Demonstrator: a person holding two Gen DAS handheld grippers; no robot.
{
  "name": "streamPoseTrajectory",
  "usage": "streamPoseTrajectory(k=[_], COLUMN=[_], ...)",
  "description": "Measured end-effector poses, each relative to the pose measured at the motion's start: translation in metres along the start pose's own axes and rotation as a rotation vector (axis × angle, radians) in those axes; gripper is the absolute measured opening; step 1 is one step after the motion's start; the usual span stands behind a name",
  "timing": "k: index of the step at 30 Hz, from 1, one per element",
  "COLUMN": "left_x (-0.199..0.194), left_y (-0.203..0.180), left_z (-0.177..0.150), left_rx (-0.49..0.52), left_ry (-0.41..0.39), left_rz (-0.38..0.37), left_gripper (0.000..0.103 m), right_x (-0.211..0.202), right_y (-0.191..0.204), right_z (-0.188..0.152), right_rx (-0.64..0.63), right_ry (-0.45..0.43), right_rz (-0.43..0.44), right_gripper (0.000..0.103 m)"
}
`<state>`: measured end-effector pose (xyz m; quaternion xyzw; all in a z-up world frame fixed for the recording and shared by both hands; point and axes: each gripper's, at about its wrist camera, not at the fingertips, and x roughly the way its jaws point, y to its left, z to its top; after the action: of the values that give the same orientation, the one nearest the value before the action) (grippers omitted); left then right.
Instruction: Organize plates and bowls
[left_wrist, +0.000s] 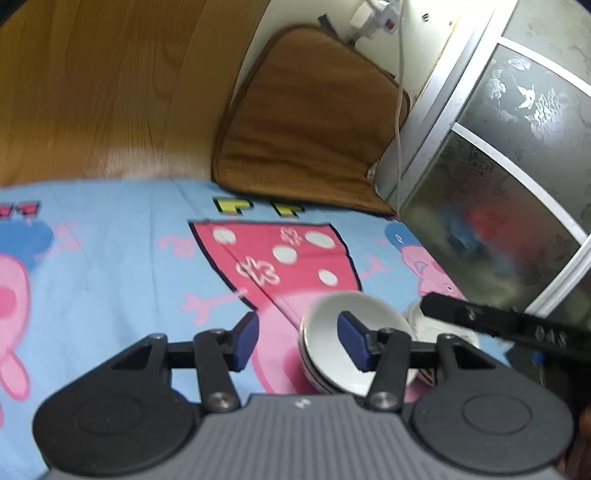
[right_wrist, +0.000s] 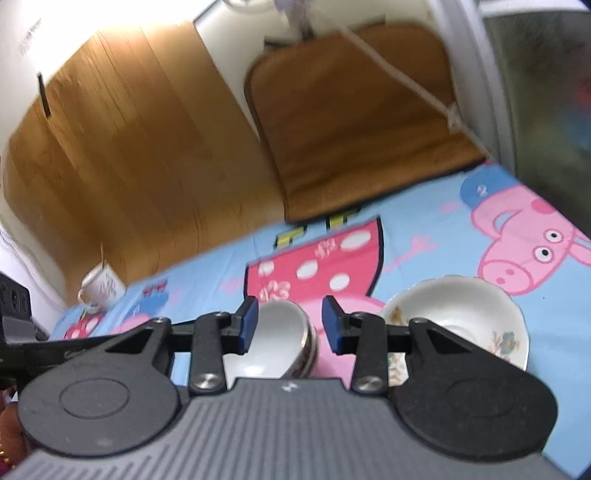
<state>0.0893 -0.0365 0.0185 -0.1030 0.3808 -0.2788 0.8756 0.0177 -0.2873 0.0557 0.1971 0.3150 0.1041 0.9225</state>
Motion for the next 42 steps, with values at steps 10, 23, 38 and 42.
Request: streamPoseTrajectory(k=[10, 23, 38, 42], left_x=[0.001, -0.019, -0.044, -0.048], left_y=[-0.004, 0.013, 0.021, 0.033], left_z=[-0.012, -0.02, -0.006, -0.008], left_rx=[0.095, 0.39, 0.423, 0.339], left_ry=[0.001, 0.086, -0.054, -0.034], left_rz=[0.148, 0.267, 0.261, 0.257], left_gripper=[0.058, 0.064, 0.103, 0.103], right_x=[-0.04, -0.072, -0.065, -0.069], right_y=[0.006, 0.05, 0.105, 0.11], right_z=[-0.024, -0.056, -0.08, -0.09], right_rx=[-0.008, -0.032, 0.026, -0.007], right_ry=[-0.08, -0.208, -0.223, -0.256], right_rz=[-0.041, -0.23, -0.466, -0.524], right_gripper=[0.042, 0.068, 0.075, 0.078])
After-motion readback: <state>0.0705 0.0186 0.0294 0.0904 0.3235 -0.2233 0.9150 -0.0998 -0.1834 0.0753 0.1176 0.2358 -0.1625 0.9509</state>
